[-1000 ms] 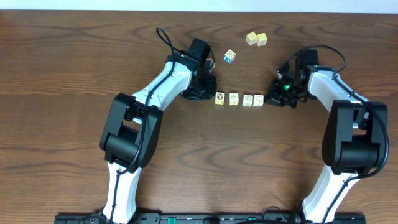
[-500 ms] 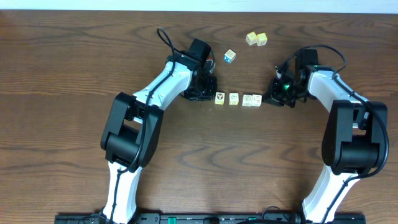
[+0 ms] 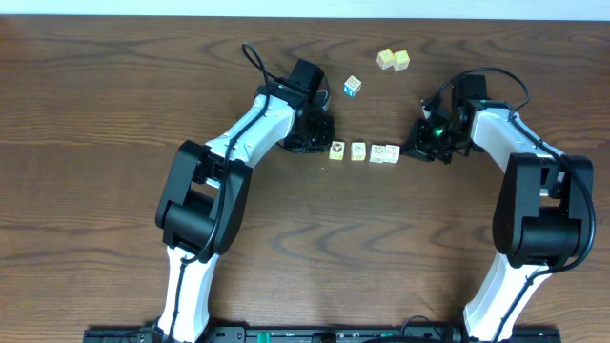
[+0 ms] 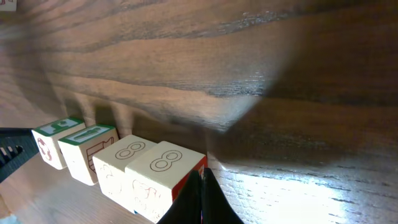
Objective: Lift 4 blocks
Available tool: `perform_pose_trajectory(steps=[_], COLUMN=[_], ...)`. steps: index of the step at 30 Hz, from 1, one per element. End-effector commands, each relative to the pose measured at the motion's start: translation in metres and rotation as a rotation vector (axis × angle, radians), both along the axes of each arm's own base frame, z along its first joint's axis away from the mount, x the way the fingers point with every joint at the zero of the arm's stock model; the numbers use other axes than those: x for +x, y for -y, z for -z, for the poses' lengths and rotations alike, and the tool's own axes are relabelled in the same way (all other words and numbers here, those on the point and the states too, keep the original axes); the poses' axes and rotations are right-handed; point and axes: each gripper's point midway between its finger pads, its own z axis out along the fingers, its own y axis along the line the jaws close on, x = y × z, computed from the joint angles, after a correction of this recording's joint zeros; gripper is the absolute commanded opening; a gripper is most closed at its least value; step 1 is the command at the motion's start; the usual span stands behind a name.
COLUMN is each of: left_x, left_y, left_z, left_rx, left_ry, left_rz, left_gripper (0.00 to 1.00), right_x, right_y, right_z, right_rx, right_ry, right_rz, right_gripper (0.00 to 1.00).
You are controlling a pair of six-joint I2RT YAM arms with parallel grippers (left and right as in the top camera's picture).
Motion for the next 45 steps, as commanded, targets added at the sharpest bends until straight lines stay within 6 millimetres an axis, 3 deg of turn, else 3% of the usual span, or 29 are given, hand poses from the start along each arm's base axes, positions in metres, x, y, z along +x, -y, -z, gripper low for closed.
perform_pose_trajectory(steps=[1, 16, 45], left_x=[-0.004, -0.015, -0.014], left_y=[0.001, 0.016, 0.021], left_z=[0.008, 0.018, 0.016], left_rx=[0.003, 0.009, -0.017], left_ry=[-0.013, -0.024, -0.022], left_rz=[0.016, 0.055, 0.061], left_gripper=[0.07, 0.07, 0.07], right_x=[-0.001, 0.0, 0.003], right_y=[-0.008, -0.011, -0.024], right_z=[-0.003, -0.003, -0.004], right_rx=[0.013, 0.013, 0.014], right_ry=[0.015, 0.021, 0.044], right_rz=[-0.026, -0.033, -0.062], right_gripper=[0.01, 0.01, 0.01])
